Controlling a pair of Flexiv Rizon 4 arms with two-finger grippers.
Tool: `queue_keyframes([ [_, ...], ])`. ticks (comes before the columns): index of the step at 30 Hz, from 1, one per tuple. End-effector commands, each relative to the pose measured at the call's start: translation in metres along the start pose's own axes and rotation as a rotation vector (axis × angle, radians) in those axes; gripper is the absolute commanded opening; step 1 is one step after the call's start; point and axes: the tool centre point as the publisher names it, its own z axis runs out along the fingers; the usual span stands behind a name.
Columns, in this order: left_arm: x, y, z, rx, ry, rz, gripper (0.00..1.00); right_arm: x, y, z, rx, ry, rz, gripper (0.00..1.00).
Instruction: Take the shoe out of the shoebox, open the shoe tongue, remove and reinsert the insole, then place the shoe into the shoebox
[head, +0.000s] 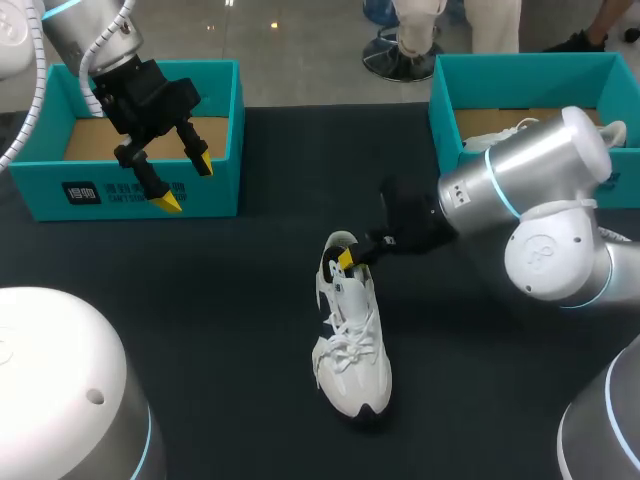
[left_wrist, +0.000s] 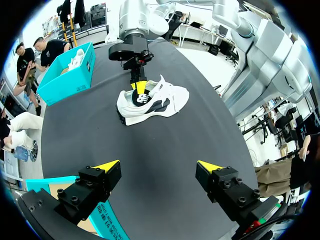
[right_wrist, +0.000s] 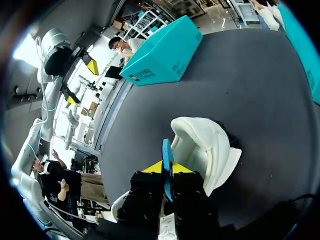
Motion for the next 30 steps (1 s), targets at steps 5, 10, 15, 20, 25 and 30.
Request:
queue_keyframes([
  [5,0.0,0.0,-0.001,-0.002,0.001,0.0,1.0,-0.005,-0.009,0.008,0.008,0.007,0.016,0.0],
  [10,0.0,0.0,-0.001,-0.002,0.001,0.0,1.0,-0.003,-0.005,0.003,0.013,-0.008,0.003,0.31],
  [15,0.0,0.0,-0.001,-0.002,0.001,0.0,1.0,0.002,-0.001,0.001,0.019,-0.036,-0.015,0.49],
  [20,0.0,0.0,-0.001,-0.002,0.001,0.0,1.0,0.005,0.001,0.0,0.009,-0.077,-0.028,0.74],
  [25,0.0,0.0,-0.001,-0.002,0.001,0.0,1.0,0.008,0.004,-0.003,-0.008,-0.097,-0.046,0.89],
  [30,0.0,0.0,-0.001,-0.002,0.001,0.0,1.0,0.015,0.009,-0.007,-0.02,-0.128,-0.072,0.89],
])
